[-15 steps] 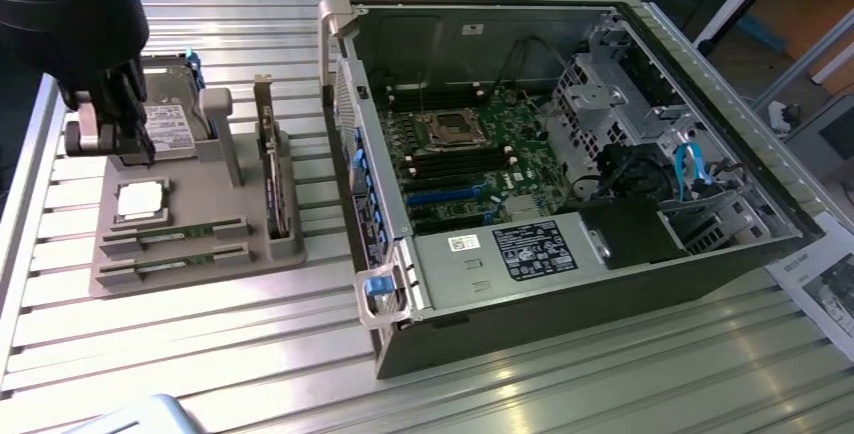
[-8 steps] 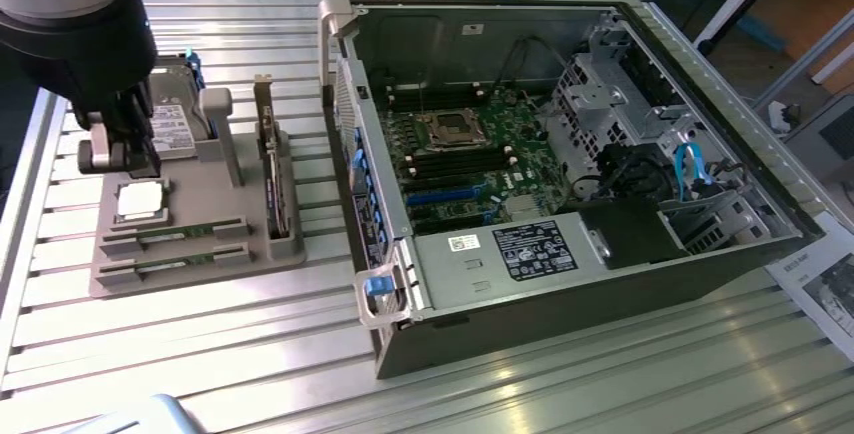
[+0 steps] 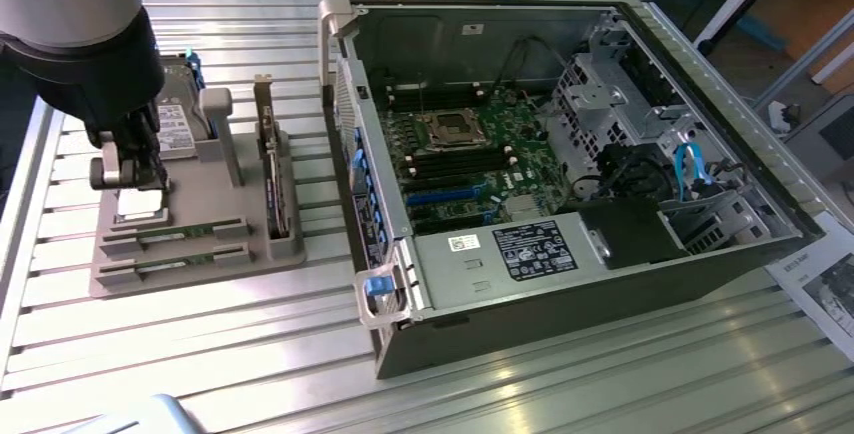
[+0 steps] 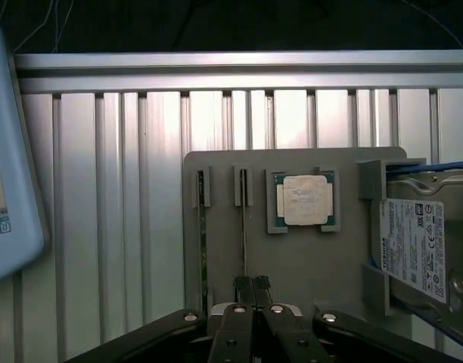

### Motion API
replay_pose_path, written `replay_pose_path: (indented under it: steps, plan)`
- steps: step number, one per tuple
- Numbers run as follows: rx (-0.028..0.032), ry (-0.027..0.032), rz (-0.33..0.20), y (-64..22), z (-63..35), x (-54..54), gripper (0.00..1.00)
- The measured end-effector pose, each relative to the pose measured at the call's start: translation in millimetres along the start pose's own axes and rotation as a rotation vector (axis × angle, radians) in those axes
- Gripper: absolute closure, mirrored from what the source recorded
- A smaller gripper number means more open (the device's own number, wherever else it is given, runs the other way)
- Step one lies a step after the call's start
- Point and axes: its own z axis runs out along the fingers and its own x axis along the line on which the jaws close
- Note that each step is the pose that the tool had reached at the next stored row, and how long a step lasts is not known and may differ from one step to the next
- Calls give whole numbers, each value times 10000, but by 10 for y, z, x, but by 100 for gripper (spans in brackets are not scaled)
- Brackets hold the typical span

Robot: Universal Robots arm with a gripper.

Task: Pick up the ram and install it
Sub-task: 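Pick up the ram and move it above insertion slot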

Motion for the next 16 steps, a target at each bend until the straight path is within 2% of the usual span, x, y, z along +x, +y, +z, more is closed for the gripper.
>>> replay_pose_path:
  steps: [16]
  plan:
    - [0,-1,0,-12,305,17,90]
